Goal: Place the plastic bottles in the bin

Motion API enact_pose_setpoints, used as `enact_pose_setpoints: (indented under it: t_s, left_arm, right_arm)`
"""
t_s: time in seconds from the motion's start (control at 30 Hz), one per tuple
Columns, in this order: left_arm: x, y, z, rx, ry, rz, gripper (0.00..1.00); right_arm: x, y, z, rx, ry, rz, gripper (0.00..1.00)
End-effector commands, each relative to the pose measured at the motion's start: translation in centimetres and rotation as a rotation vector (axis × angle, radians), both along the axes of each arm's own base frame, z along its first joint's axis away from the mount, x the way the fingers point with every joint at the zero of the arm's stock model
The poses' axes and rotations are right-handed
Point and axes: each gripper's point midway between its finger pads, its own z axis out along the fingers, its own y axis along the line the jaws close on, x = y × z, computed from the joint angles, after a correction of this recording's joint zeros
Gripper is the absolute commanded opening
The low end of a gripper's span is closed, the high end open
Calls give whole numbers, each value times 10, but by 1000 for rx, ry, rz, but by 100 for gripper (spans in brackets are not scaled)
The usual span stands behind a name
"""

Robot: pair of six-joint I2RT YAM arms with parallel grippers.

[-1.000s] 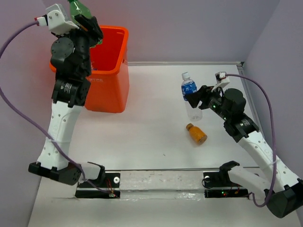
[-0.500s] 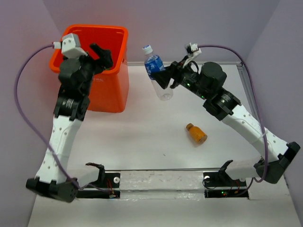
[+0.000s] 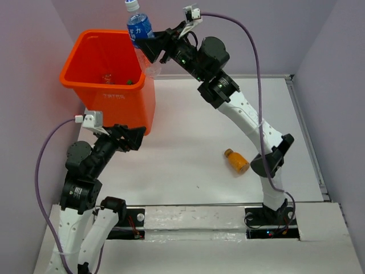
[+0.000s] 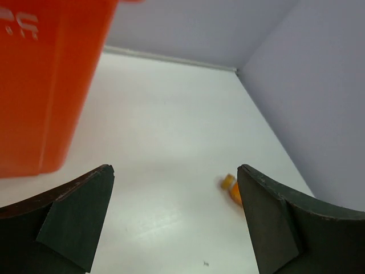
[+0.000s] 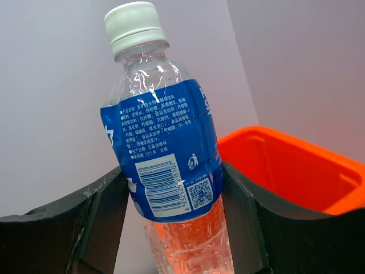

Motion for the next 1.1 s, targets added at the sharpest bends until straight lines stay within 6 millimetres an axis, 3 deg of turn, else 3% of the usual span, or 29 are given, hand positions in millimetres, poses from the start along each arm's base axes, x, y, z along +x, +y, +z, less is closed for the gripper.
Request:
enact_pose_setpoints:
  t_s: [0.0,0.07,0.1,0.17,0.2,0.27,0.3,0.33,0.37,0.47,0.5,0.6,0.73,0.77,0.8,0.83,0.9,0.93,1.0,1.03,1.07]
  left_arm:
    - [-27,-25,-48,10,85,-184,99]
    - [-30,-25,-64,22,103,-195,99]
    - [-30,-27,-82,30,138,-208,99]
    - [-33,-30,-100,34,157,-229,99]
    - [-36,-33,-99,25,152,-256,99]
    - [-40,-35,-89,37,105,-277,99]
    - [-38,-33,-90,40,101,-267,99]
    - [-38,-34,-92,38,108,-267,99]
    - [-38,-35,-94,38,115,-276,99]
    - [-37,-36,-95,38,120,-279,99]
    - [-37,-36,-95,38,118,-280,99]
    - [-35,-36,-98,38,128,-276,99]
    - [-33,-36,-100,38,143,-271,99]
    - [-33,-35,-100,39,141,-271,99]
    - [-33,-35,-99,38,138,-267,99]
    - [-33,-35,-99,38,138,-267,99]
    - [-33,-35,-96,41,130,-270,99]
    - [-32,-36,-93,42,114,-273,99]
    - [-30,-37,-85,51,87,-279,99]
    - [-28,-37,-83,62,72,-280,99]
    - [-26,-37,-76,66,47,-281,99]
  right_arm:
    - [3,3,48,215,-116,-2,44]
    - [10,1,57,306,-162,-27,43]
    - [22,7,46,335,-145,-43,42]
    - [22,7,50,440,-171,-43,39]
    - [27,22,35,456,-173,-51,39]
    - [29,30,29,481,-202,-105,40]
    - [38,38,14,468,-210,-154,43]
    - [36,34,17,482,-225,-165,46]
    - [44,41,3,462,-210,-176,49]
    - [56,43,-9,412,-211,-241,71]
    - [52,45,-7,389,-232,-230,82]
    - [38,41,12,319,-302,-218,98]
    - [11,23,46,231,-357,-202,100]
    - [7,20,46,187,-343,-196,100]
    - [14,30,19,96,-303,-192,100]
    - [-7,1,45,89,-301,-202,100]
    - [-10,-21,26,10,-238,-228,99]
    - [-17,-45,2,-61,-170,-255,99]
    - [-18,-72,-56,-201,-14,-298,98]
    - [-12,-96,-82,-251,59,-352,98]
    - [-25,-123,-138,-360,219,-353,99]
